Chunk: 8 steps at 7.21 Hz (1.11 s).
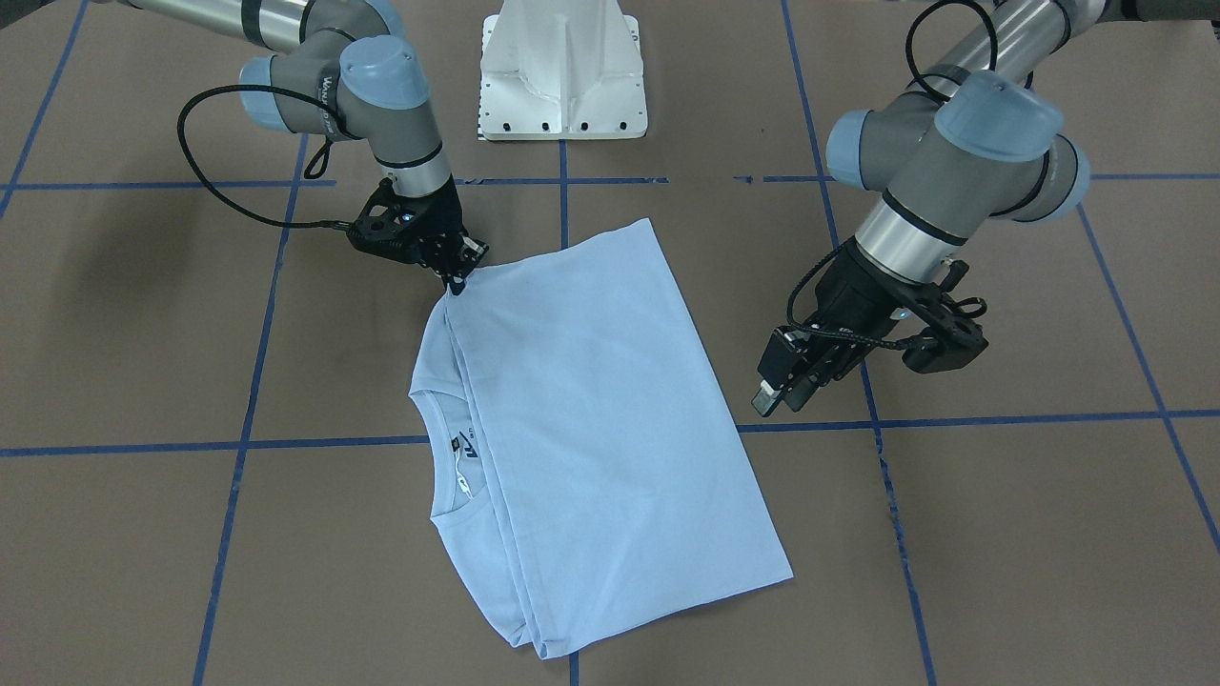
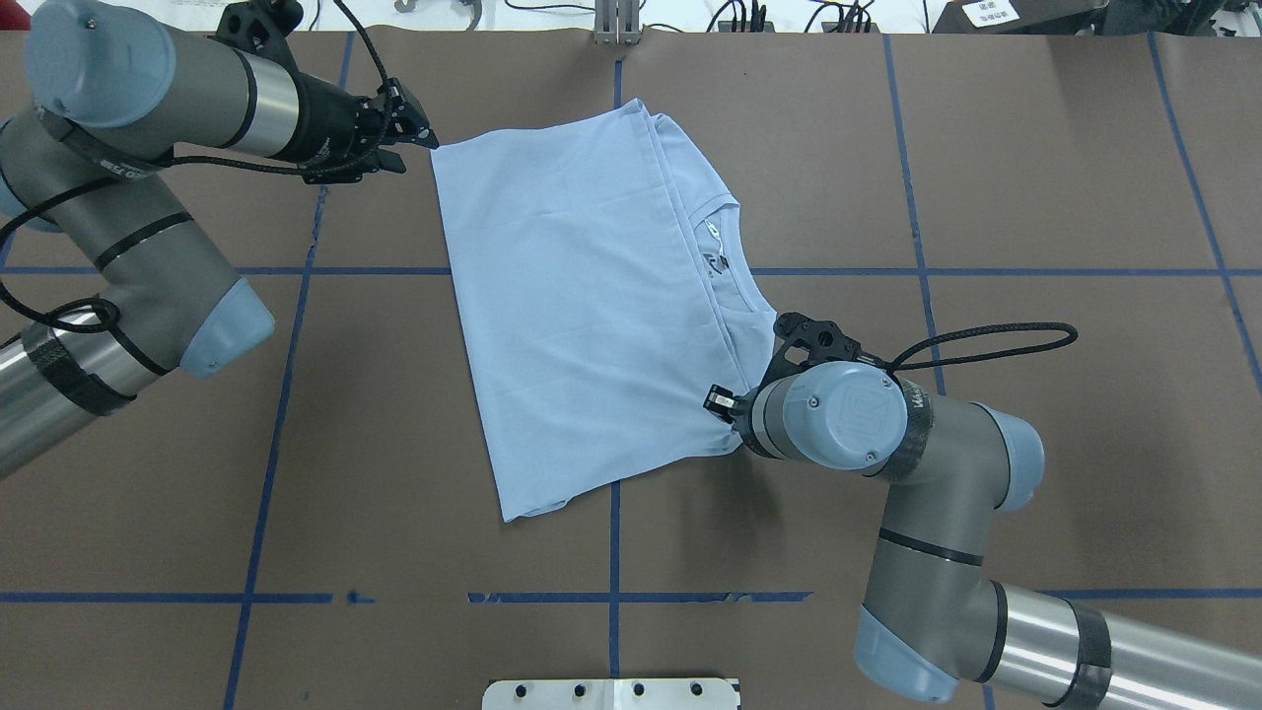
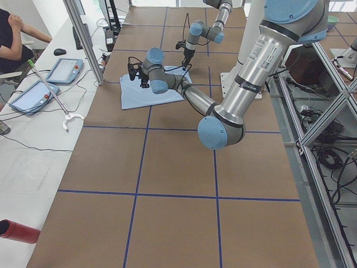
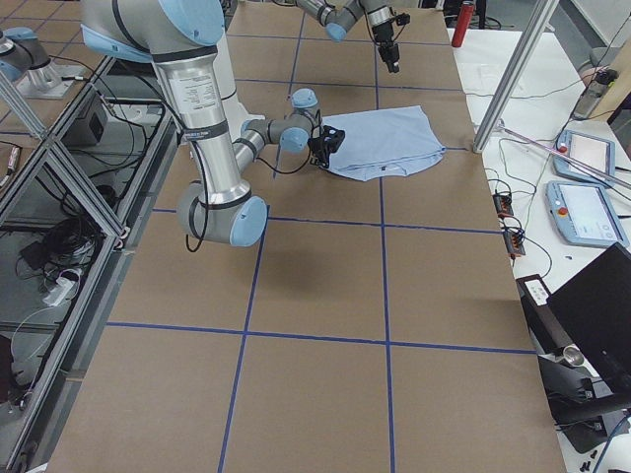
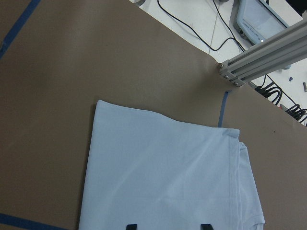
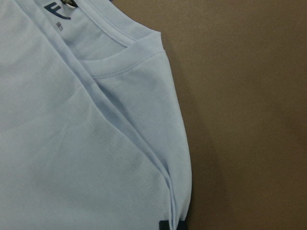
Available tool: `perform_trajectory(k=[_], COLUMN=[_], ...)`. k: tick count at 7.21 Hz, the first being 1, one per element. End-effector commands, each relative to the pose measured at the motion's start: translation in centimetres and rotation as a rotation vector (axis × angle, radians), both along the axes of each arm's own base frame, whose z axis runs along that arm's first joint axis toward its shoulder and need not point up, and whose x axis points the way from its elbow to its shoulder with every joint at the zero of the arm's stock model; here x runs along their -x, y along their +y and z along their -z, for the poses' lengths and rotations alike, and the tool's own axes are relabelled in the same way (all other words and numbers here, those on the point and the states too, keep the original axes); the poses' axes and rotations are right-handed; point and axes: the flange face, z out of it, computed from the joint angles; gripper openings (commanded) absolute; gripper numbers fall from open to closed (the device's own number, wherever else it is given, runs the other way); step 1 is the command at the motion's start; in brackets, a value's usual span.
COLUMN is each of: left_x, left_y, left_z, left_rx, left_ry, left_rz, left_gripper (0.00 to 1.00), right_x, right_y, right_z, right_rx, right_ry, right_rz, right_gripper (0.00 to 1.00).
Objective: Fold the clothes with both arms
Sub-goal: 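Move the right gripper along the folded edge near the collar, then move both grippers to the shirt's corners nearest the robot and grasp them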
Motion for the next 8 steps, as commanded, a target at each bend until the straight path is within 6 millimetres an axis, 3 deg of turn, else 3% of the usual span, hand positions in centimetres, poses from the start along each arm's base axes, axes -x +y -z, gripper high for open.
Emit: perform_trajectory(k=[1, 2, 3, 4, 5, 6, 8], left_x=[-0.8, -2.5, -4.3, -4.3, -7.1, -9.8, -16.4], left_y=[0.8, 3.6, 9.7, 12.5, 16.6, 20.6, 30.2], left_z=[0.4, 0.7, 0.2, 0.8, 0.2, 0.9, -0.1], left_rx=[0.041, 0.093, 0.171, 0.219, 0.296, 0.324, 0.43], left_ry=[0.029, 0.068, 0.103, 0.112, 0.062, 0.008, -0.095], left_rz=[-0.001, -0.022, -0.077, -0.099, -0.136, -0.139, -0.174], left_gripper=[0.54, 0.54, 0.55, 0.6, 0.64, 0.65, 0.66], right_x=[-1.6, -2.5, -3.4, -2.5, -2.2, -2.1, -2.0], right_y=[0.7, 4.6, 8.8, 11.4, 12.6, 13.0, 13.1], right_z=[1.2, 0.7, 1.0, 1.2, 1.7, 1.7, 1.8], right_rx=[0.013, 0.047, 0.092, 0.131, 0.138, 0.138, 0.135], right_ry=[-0.032, -0.055, -0.087, -0.102, -0.113, -0.113, -0.114], right_rz=[-0.019, 0.007, 0.028, 0.038, 0.051, 0.055, 0.055], right_gripper=[0.0, 0.0, 0.0, 0.0, 0.0, 0.0, 0.0])
